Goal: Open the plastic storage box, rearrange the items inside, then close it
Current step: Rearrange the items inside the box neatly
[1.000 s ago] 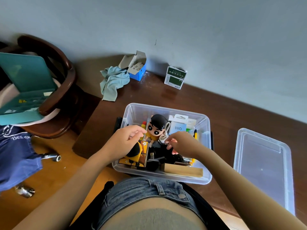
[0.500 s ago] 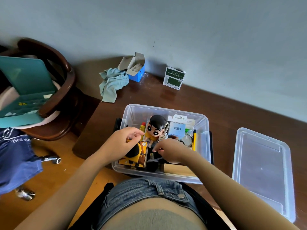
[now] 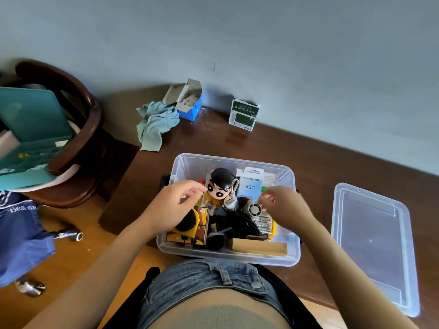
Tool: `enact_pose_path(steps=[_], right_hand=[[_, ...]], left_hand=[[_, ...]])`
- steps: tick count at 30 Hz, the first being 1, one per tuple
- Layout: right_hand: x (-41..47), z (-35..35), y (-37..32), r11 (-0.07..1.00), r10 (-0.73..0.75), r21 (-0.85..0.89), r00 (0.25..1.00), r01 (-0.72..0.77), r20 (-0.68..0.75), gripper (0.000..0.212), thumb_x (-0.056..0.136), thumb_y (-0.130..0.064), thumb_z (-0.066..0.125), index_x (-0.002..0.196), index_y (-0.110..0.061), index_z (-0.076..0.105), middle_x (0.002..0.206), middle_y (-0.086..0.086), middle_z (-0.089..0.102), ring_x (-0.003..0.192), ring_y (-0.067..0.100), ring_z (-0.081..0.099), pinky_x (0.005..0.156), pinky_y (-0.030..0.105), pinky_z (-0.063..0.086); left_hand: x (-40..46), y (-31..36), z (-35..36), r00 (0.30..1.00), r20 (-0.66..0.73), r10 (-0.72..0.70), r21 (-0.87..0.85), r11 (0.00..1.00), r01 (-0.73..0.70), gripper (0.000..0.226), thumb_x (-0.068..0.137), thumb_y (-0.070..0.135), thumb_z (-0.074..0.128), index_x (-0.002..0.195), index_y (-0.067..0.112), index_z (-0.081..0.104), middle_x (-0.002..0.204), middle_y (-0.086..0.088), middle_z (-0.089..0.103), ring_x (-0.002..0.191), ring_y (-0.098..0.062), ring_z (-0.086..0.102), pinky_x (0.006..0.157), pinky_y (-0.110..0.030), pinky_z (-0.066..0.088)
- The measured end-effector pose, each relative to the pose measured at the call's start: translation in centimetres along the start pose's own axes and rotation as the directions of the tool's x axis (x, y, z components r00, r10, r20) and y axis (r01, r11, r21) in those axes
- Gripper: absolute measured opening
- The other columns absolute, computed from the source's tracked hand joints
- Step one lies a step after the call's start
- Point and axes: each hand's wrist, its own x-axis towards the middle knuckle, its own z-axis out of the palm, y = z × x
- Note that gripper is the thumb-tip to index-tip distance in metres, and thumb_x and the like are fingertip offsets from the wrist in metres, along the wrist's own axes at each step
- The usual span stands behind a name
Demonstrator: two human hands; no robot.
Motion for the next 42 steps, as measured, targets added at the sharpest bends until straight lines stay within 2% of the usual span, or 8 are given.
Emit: enact_pose_path(steps=[6, 12, 16, 20, 24, 32, 39, 42], right_hand=[[1.5, 1.9, 2.0, 0.872, -0.085, -0.484, 0.996, 0.079, 0.009, 0.023, 0.084, 0.000, 0.052, 0.100, -0.011, 0.064, 0.103, 0.006, 0.063, 0.101, 0.023, 0.055, 0.084, 0.030, 0.047], [4.1, 4.3, 3.2, 0.597, -0.143, -0.782, 0.983, 0.177, 0.114, 0.045, 0.087, -0.023, 0.059, 0.130, -0.013, 0.049, 0.128, 0.006, 0.057, 0.128, 0.027, 0.041, 0.118, 0.048, 0.007], [4.6, 5.3, 3.0, 0.591, -0.117, -0.794, 0.989, 0.142, 0.090, 0.051, 0.088, -0.030, 0.059, 0.134, -0.013, 0.046, 0.129, 0.006, 0.057, 0.130, 0.029, 0.038, 0.117, 0.050, 0.005], [4.4, 5.1, 2.6, 0.643, -0.097, -0.757, 0.993, 0.112, 0.064, 0.053, 0.085, -0.029, 0.063, 0.132, -0.013, 0.045, 0.128, 0.006, 0.057, 0.128, 0.027, 0.040, 0.116, 0.044, 0.014], [3.5, 3.9, 2.4, 0.721, -0.150, -0.684, 0.989, 0.110, 0.001, 0.039, 0.082, -0.024, 0.063, 0.116, -0.013, 0.046, 0.112, 0.004, 0.060, 0.106, 0.023, 0.051, 0.093, 0.031, 0.037], [0.9, 1.2, 2.2, 0.851, -0.138, -0.521, 0.984, 0.059, -0.113, 0.040, 0.080, -0.030, 0.063, 0.110, -0.016, 0.042, 0.097, -0.002, 0.057, 0.093, 0.017, 0.052, 0.059, 0.026, 0.036], [0.4, 2.7, 1.9, 0.690, -0.131, -0.709, 0.988, 0.148, 0.079, 0.027, 0.084, -0.026, 0.058, 0.108, -0.015, 0.052, 0.106, 0.002, 0.063, 0.106, 0.024, 0.052, 0.085, 0.031, 0.037], [0.7, 3.5, 1.9, 0.625, -0.086, -0.762, 0.985, 0.171, 0.150, 0.020, 0.083, -0.015, 0.057, 0.103, -0.016, 0.059, 0.106, 0.003, 0.066, 0.112, 0.026, 0.048, 0.094, 0.032, 0.032]], left_hand=[[1.2, 0.6, 0.6, 0.998, 0.043, 0.041, 0.048, 0.998, -0.043, 0.020, 0.098, 0.026, 0.050, 0.107, 0.040, 0.060, 0.106, 0.024, 0.061, 0.101, 0.022, 0.048, 0.079, 0.004, 0.036], [1.1, 0.3, 0.3, 0.999, 0.011, 0.049, 0.081, 0.995, -0.050, 0.019, 0.097, 0.025, 0.051, 0.108, 0.037, 0.061, 0.105, 0.023, 0.062, 0.103, 0.015, 0.052, 0.083, 0.000, 0.037], [-0.1, -0.6, -0.4, 0.998, -0.039, 0.043, 0.114, 0.993, -0.038, 0.019, 0.094, 0.027, 0.056, 0.108, 0.037, 0.060, 0.104, 0.026, 0.060, 0.101, 0.014, 0.052, 0.081, -0.003, 0.038], [-1.1, -1.1, -1.5, 0.979, 0.201, 0.023, 0.230, 0.971, -0.070, 0.047, 0.076, 0.055, 0.069, 0.119, 0.044, 0.053, 0.115, 0.031, 0.049, 0.111, 0.013, 0.044, 0.088, -0.009, 0.038], [-1.3, -1.9, -0.8, 0.946, 0.323, -0.030, 0.491, 0.860, -0.140, 0.071, 0.069, 0.053, 0.075, 0.130, 0.042, 0.042, 0.120, 0.024, 0.042, 0.112, 0.003, 0.038, 0.096, -0.019, 0.038], [-0.4, -2.2, 0.1, 0.948, 0.317, -0.027, 0.565, 0.808, -0.166, 0.066, 0.072, 0.044, 0.075, 0.130, 0.042, 0.042, 0.123, 0.018, 0.040, 0.107, -0.002, 0.040, 0.083, -0.015, 0.039], [0.5, 0.5, -0.9, 0.893, 0.430, -0.135, 0.396, 0.917, -0.052, 0.069, 0.068, 0.079, 0.056, 0.124, 0.040, 0.049, 0.121, 0.022, 0.046, 0.110, 0.002, 0.046, 0.089, -0.018, 0.040], [3.2, 1.6, -1.1, 0.943, 0.262, -0.205, 0.290, 0.949, 0.126, 0.043, 0.094, 0.054, 0.039, 0.106, 0.020, 0.062, 0.105, 0.001, 0.062, 0.094, -0.010, 0.059, 0.080, -0.025, 0.047]])
